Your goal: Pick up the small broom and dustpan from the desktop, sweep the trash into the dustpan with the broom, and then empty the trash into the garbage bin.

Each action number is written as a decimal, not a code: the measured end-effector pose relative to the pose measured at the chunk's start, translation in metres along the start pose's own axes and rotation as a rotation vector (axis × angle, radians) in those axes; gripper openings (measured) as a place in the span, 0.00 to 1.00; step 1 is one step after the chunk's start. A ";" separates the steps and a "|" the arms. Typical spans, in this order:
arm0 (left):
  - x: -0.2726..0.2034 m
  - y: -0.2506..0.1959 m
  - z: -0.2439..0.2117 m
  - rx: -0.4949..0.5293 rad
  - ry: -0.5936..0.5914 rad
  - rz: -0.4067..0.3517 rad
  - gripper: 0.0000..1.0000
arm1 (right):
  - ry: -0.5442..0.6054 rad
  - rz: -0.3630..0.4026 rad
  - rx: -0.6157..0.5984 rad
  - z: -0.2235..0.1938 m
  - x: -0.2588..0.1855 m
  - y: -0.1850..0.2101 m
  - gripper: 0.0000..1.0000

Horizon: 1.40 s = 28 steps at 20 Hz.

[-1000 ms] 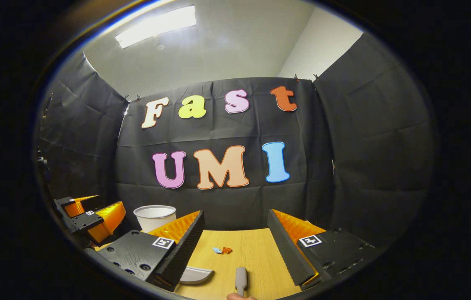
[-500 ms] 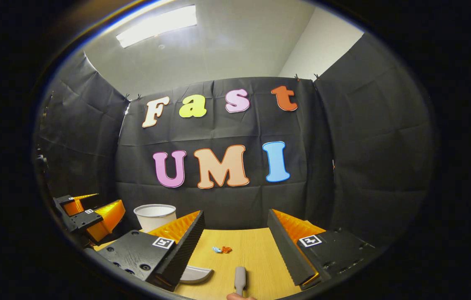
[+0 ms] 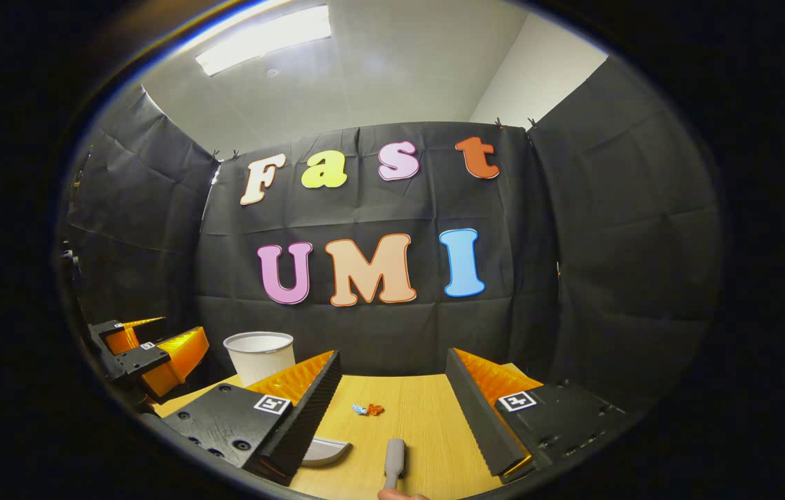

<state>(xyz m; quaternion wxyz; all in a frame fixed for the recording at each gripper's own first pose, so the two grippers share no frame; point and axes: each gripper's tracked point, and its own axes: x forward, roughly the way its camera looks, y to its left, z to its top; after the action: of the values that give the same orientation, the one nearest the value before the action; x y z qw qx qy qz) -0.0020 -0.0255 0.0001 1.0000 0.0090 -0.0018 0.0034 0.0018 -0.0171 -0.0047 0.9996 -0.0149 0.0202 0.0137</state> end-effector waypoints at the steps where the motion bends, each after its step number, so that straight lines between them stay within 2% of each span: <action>1: 0.000 -0.003 -0.002 0.004 0.006 0.002 0.92 | 0.001 0.008 0.000 -0.002 0.000 -0.002 0.92; 5: -0.003 -0.010 -0.018 0.032 0.044 0.006 0.92 | 0.068 0.045 0.022 -0.028 0.005 -0.010 0.92; 7: -0.001 -0.008 -0.039 0.035 0.097 0.003 0.95 | 0.118 0.035 0.028 -0.048 0.013 -0.017 0.92; 9: 0.002 -0.009 -0.068 0.019 0.170 -0.016 0.93 | 0.160 0.037 0.028 -0.068 0.023 -0.014 0.92; 10: 0.006 -0.007 -0.087 0.013 0.220 -0.028 0.99 | 0.187 0.036 0.017 -0.082 0.028 -0.013 0.92; 12: 0.009 -0.004 -0.138 0.006 0.362 -0.053 0.99 | 0.263 0.032 -0.008 -0.120 0.036 -0.009 0.92; 13: 0.006 -0.001 -0.161 0.001 0.429 -0.061 0.94 | 0.318 0.028 -0.014 -0.142 0.038 -0.006 0.92; 14: 0.005 0.003 -0.181 0.000 0.477 -0.062 0.94 | 0.365 0.026 -0.015 -0.162 0.040 0.000 0.92; 15: 0.005 0.007 -0.195 0.003 0.513 -0.060 0.94 | 0.399 0.021 -0.018 -0.177 0.043 0.003 0.92; 16: 0.005 0.010 -0.206 0.012 0.549 -0.064 0.99 | 0.433 0.018 -0.029 -0.190 0.048 0.006 0.92; 17: 0.004 0.011 -0.219 0.019 0.578 -0.070 0.94 | 0.467 0.016 -0.046 -0.207 0.051 0.009 0.93; 20: -0.001 0.006 -0.264 0.018 0.698 -0.102 0.94 | 0.571 0.030 -0.076 -0.250 0.059 0.017 0.93; 24: -0.027 0.006 -0.325 0.013 0.933 -0.115 0.95 | 0.786 0.019 -0.074 -0.321 0.059 0.017 0.93; 28: -0.044 0.010 -0.360 0.000 1.107 -0.115 0.96 | 1.010 -0.018 -0.096 -0.382 0.048 0.010 0.92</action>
<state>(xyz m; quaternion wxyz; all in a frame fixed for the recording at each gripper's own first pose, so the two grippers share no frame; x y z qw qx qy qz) -0.0444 -0.0088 -0.3603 0.8503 0.0059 0.5242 -0.0470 0.0337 -0.0174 -0.3887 0.8634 -0.0657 0.5003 -0.0030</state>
